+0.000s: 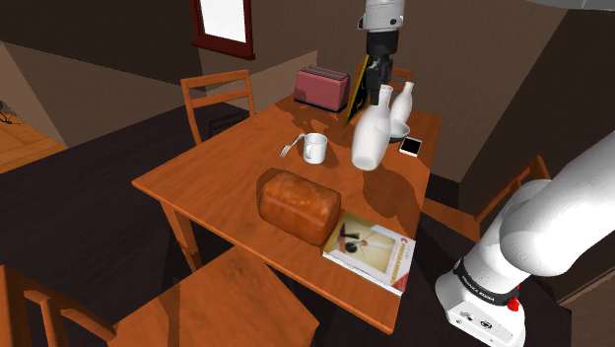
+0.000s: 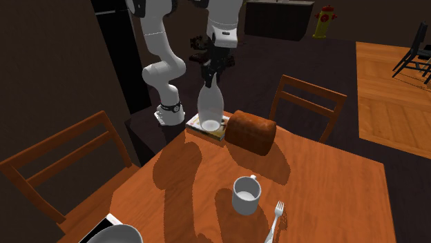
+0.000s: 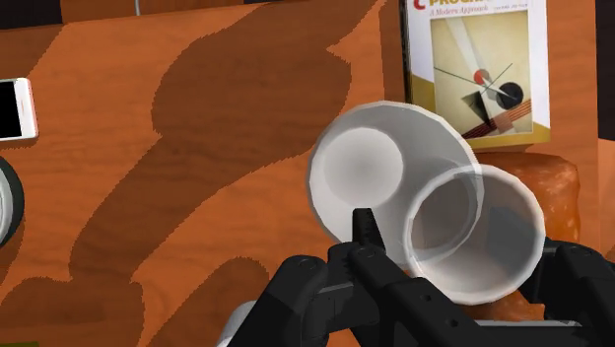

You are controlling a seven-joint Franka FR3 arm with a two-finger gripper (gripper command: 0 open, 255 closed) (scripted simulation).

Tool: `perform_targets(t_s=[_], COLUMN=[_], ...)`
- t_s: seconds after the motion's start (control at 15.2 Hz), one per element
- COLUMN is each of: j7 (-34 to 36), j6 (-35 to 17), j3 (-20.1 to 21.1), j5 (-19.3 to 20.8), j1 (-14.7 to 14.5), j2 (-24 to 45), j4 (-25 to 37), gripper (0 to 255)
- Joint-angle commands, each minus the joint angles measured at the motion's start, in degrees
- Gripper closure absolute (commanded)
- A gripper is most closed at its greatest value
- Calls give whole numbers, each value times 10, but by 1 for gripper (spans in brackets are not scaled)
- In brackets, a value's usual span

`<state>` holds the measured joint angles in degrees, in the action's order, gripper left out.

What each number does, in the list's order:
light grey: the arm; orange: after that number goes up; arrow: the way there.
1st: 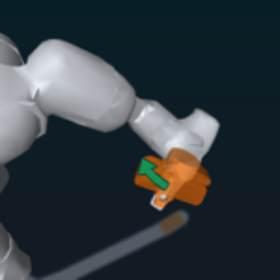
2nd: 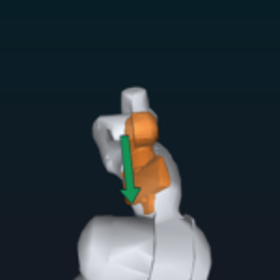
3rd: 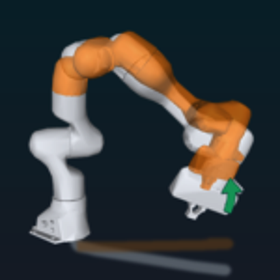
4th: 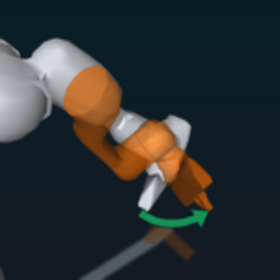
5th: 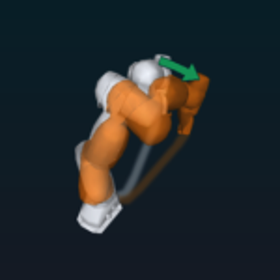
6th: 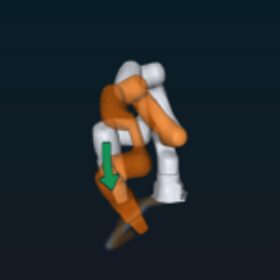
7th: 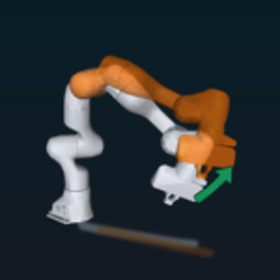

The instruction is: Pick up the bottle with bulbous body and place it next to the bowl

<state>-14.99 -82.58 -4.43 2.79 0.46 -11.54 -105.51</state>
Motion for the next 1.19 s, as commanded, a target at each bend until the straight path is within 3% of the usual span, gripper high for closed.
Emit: perform_targets(t_s=[0.0,1.12], j7=[-1,-8], j6=[16,158], j3=[0,0], j5=[0,-2], j1=[0,0], j2=[3,53], j4=[19,210], gripper=[255,255])
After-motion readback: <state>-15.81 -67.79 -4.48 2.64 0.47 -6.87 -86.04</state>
